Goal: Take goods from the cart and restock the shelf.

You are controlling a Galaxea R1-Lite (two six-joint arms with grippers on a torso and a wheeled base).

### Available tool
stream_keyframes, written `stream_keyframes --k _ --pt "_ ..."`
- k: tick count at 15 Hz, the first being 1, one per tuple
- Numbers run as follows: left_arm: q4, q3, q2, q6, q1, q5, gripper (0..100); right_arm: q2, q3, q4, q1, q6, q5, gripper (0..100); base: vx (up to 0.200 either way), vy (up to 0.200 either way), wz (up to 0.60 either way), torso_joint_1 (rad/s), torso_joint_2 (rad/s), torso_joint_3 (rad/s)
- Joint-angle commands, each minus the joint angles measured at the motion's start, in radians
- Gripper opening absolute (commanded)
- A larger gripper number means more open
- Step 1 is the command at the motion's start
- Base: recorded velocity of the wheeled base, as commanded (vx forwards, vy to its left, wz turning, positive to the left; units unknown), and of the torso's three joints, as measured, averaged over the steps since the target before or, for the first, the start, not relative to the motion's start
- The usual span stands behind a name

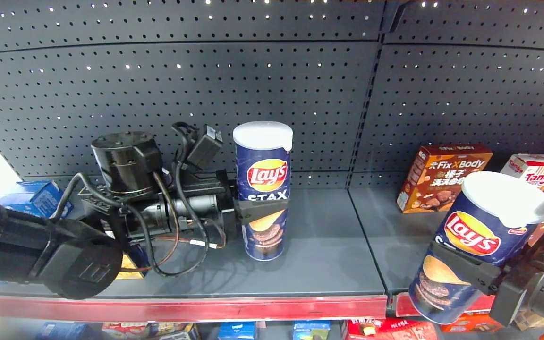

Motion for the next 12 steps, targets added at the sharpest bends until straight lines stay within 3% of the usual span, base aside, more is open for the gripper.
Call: stream_keyframes --k 1,8,12 --pt "-0.059 0.085 -0.026 -0.002 0.001 -0.002 0 0.001 0.001 0.0 0.0 0.001 0.0 0 0.0 0.0 0.0 0.0 0.0 0.0" --pt "-0.344 0.241 0.099 -0.011 0.004 -0.013 0 0.002 0.005 0.0 0.0 -0.001 0.002 0 0.0 0.0 0.0 0.0 0.0 0.0" --pt "-0.485 0.25 0.171 -0.071 0.004 -0.045 0 -0.001 0.011 -0.002 -0.012 -0.001 0.002 0 0.0 0.0 0.0 0.0 0.0 0.0"
